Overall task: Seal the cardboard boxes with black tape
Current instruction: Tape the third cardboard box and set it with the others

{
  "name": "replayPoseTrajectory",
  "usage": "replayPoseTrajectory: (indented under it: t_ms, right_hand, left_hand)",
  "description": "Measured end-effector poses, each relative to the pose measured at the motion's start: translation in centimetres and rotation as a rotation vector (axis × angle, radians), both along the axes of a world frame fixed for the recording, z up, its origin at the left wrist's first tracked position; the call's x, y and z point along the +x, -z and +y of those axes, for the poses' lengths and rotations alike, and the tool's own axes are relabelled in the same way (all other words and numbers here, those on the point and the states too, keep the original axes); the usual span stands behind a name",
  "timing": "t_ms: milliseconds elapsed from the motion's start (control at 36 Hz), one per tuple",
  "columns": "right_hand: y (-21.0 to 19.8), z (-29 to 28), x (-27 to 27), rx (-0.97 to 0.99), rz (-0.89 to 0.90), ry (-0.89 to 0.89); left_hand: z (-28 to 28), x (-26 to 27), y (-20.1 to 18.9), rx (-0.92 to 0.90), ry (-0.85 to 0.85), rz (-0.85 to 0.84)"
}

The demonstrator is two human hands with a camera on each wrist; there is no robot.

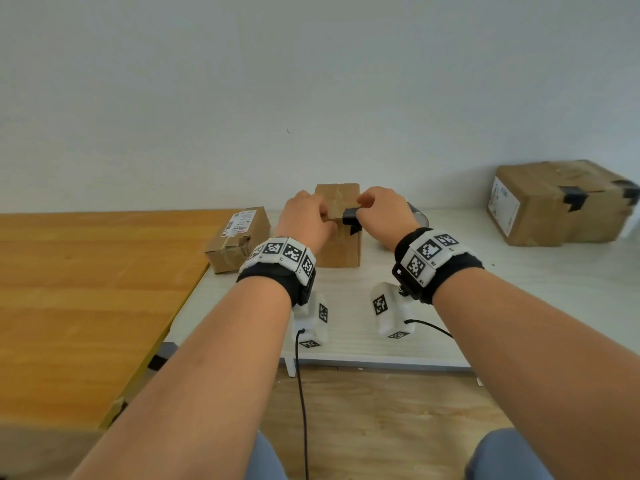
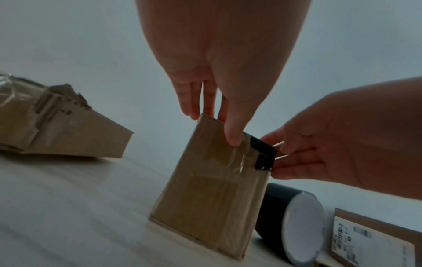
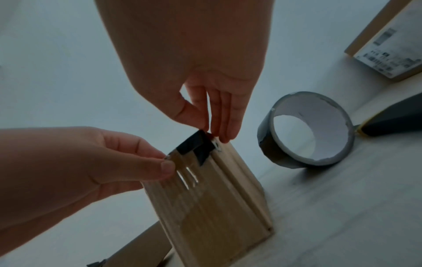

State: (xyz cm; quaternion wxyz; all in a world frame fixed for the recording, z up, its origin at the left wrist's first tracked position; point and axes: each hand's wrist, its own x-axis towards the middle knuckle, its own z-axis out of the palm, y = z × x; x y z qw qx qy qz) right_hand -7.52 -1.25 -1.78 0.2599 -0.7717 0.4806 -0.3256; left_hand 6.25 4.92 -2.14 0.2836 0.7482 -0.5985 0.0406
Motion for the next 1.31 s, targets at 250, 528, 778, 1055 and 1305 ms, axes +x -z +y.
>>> replayPoseTrajectory:
  t_ms: [250, 528, 778, 1055, 1305]
  right_hand:
    - [0.3, -0.2, -1.9, 0.000, 0.109, -0.083]
    - [0.2, -0.8, -2.0, 0.003, 0.087, -0.107]
    - [0.9, -0.5, -1.1, 0.086, 0.084, -0.066]
    - [0.2, 0.4, -0.5, 0.027, 0.093, -0.060]
    - [-3.6, 0.6, -2.3, -0.082, -0.155, -0.009]
  left_hand:
    - [-0.7, -0.7, 0.0, 0.010, 0.006, 0.054]
    - [-0.8, -0.3, 0.4, -0.046, 0.003, 0.116]
    - [-0.9, -0.1, 0.2, -0.005, -0.090, 0.162]
    - [-0.8, -0.2, -0.1, 0.086, -0.156, 0.186]
    - [-1.3, -2.2, -4.0, -0.215, -0.108, 0.184]
